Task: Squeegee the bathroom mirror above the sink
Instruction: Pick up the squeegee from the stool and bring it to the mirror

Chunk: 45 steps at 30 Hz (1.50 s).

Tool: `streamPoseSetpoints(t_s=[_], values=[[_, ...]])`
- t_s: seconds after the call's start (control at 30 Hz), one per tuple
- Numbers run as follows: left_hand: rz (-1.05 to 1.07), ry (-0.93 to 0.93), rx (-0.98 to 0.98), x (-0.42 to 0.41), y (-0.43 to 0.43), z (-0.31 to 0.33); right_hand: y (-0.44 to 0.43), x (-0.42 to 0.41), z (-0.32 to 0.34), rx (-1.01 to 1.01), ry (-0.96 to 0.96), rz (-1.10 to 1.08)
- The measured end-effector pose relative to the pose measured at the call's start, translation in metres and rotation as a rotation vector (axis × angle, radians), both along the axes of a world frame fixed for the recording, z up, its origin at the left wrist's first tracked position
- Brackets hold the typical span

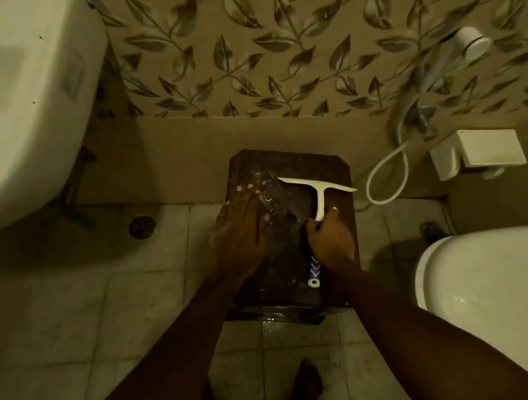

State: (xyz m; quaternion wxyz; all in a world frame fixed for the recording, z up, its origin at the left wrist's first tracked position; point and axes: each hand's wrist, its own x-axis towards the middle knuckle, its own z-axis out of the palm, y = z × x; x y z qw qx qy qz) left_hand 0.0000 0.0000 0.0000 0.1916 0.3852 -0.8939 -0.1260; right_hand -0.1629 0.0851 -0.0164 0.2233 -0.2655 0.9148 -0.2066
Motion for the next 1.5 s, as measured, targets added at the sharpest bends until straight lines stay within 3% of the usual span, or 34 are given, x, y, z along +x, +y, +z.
streamPoseSetpoints(t_s=[0.17, 0.3, 0.4, 0.6, 0.8, 1.03, 1.5], values=[[0.045, 0.009, 0.015, 0.008, -0.01, 0.029, -0.016, 0.008, 0.033, -0.172, -0.193, -0.15], [0.071, 0.072, -0.019, 0.019, -0.02, 0.08, -0.033, 0.031, 0.091, -0.347, -0.232, -0.211], [0.08, 0.114, 0.012, 0.039, -0.028, 0.137, -0.049, 0.056, 0.148, -0.462, -0.271, -0.188], [0.13, 0.17, -0.108, 0.109, -0.062, 0.249, -0.083, 0.126, 0.259, -0.71, -0.314, -0.157], [0.146, 0.264, -0.239, 0.186, -0.122, 0.323, -0.136, 0.203, 0.332, -0.812, -0.405, -0.069], [0.215, 0.358, -0.408, 0.249, -0.186, 0.396, -0.196, 0.265, 0.411, -1.061, -0.336, 0.07], [0.353, 0.44, -0.649, 0.278, -0.279, 0.537, -0.318, 0.285, 0.56, -1.433, -0.194, 0.365]])
